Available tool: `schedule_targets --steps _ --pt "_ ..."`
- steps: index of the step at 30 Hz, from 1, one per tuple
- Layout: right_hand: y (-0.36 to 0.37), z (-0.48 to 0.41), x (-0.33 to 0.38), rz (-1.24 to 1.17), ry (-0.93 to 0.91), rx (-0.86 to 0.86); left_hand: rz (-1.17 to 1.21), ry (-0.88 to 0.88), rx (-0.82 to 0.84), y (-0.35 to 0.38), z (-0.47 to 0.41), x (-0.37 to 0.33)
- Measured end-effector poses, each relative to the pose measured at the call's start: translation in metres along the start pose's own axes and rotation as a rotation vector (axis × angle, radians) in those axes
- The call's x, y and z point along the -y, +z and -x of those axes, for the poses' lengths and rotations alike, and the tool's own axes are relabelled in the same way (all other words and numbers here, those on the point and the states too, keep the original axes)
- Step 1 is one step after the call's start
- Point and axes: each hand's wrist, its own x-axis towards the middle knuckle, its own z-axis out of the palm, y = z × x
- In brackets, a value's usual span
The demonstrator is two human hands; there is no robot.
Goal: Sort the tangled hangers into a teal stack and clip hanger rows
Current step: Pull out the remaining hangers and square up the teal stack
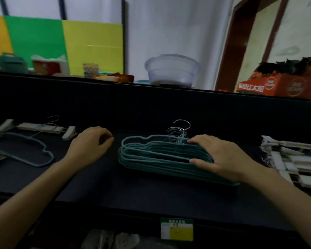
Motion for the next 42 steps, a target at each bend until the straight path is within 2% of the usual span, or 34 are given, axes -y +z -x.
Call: schedule_targets --steps 3,8,15,22,34,42 --pt "0.004 -0.003 -0.004 -0.056 -0.010 0.070 -0.053 -0.080 -0.015 -0.004 0.020 0.001" --pt "0.002 -0.009 0.001 -0.054 -0.104 -0.002 -0.148 -0.112 -0.038 -0.013 0.052 0.001" --pt "-0.014 -0.032 0.062 -0.137 -0.247 -0.198 -0.325 -0.058 -0.076 -0.050 0.076 0.010" --pt "-0.006 -0.073 0.138 -0.190 -0.341 -0.212 -0.408 -0.071 -0.102 -0.097 0.104 0.058" --pt "0.021 -0.158 0.301 -0.226 -0.312 -0.089 -0.456 -0.141 -0.019 -0.178 0.146 0.205" --pt "0.066 -0.218 0.350 -0.118 -0.094 0.207 -0.382 -0.137 -0.015 -0.184 0.158 0.285"
